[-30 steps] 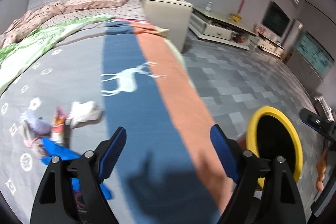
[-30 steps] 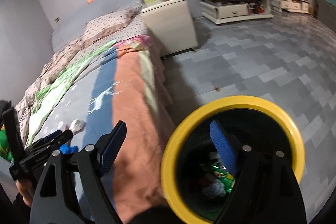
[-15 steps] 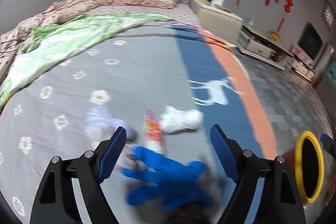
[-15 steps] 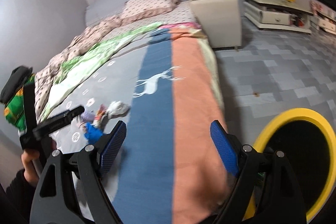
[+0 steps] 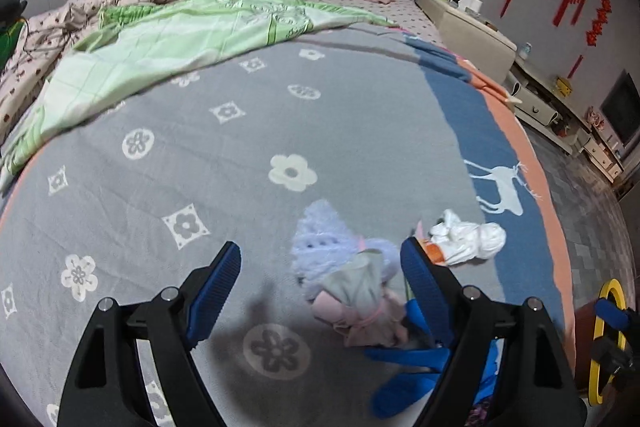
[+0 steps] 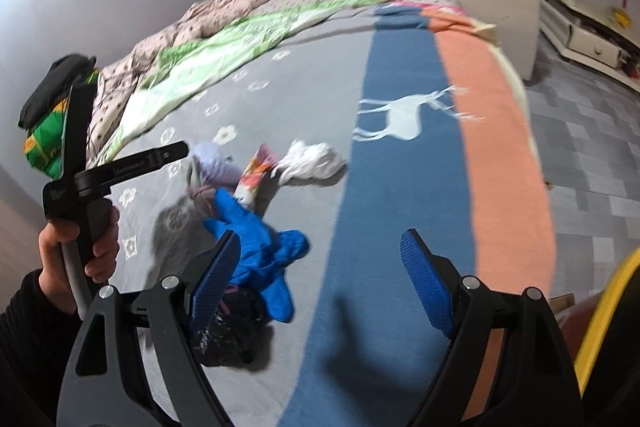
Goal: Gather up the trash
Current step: 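Grasp the bubble-wrap bundle with the left tool while the right tool grasps the blue glove, then carry the bubble-wrap bundle and blue glove over the bin with both tools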
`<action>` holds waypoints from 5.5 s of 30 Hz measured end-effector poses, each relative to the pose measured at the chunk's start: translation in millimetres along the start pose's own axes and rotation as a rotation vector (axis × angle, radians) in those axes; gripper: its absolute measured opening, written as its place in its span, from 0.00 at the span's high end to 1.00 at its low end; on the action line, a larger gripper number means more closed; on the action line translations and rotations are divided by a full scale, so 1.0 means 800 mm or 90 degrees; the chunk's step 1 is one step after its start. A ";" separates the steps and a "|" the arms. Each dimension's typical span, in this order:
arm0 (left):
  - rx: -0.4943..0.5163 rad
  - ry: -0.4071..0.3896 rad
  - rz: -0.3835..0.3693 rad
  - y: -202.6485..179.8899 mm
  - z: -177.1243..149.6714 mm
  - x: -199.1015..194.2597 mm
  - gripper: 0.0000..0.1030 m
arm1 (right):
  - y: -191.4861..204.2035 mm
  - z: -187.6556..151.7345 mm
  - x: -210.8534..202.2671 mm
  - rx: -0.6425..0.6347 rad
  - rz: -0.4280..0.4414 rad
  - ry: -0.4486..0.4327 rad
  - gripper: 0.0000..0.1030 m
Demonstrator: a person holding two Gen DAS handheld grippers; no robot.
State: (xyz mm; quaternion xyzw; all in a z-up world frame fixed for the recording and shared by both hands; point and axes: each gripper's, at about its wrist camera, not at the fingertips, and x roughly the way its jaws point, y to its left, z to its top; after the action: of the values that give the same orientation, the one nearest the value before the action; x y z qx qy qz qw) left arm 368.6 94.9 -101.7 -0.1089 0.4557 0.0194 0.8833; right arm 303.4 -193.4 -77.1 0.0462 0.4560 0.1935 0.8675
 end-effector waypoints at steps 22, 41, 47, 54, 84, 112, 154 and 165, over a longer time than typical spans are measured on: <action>-0.051 0.044 -0.041 0.028 0.026 0.054 0.24 | 0.063 -0.006 0.088 -0.098 0.026 0.078 0.24; 0.063 0.085 -0.052 -0.030 0.012 0.054 0.24 | 0.073 -0.022 0.118 -0.113 0.032 0.117 0.37; 0.091 0.111 -0.039 -0.031 0.001 0.055 0.40 | 0.076 -0.020 0.121 -0.109 0.032 0.117 0.49; 0.185 0.110 -0.020 -0.060 -0.016 0.045 0.46 | 0.084 -0.025 0.114 -0.129 0.025 0.117 0.66; 0.125 -0.006 -0.017 -0.028 0.007 -0.092 0.67 | 0.077 -0.026 -0.016 -0.115 -0.003 0.003 0.89; 0.146 -0.093 -0.080 -0.116 0.011 -0.196 0.67 | -0.044 -0.023 -0.229 -0.007 -0.085 -0.183 0.89; 0.344 0.015 -0.335 -0.489 -0.116 -0.121 0.67 | -0.328 -0.125 -0.356 0.230 -0.258 -0.214 0.89; 0.390 0.047 -0.345 -0.547 -0.162 -0.094 0.66 | -0.379 -0.157 -0.346 0.284 -0.264 -0.198 0.88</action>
State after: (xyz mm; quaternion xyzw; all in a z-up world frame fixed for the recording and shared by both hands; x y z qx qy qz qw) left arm 279.6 -354.3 -37.2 0.0426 0.4262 -0.3549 0.8310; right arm 149.8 -589.6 -13.5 0.1701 0.3494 -0.1012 0.9158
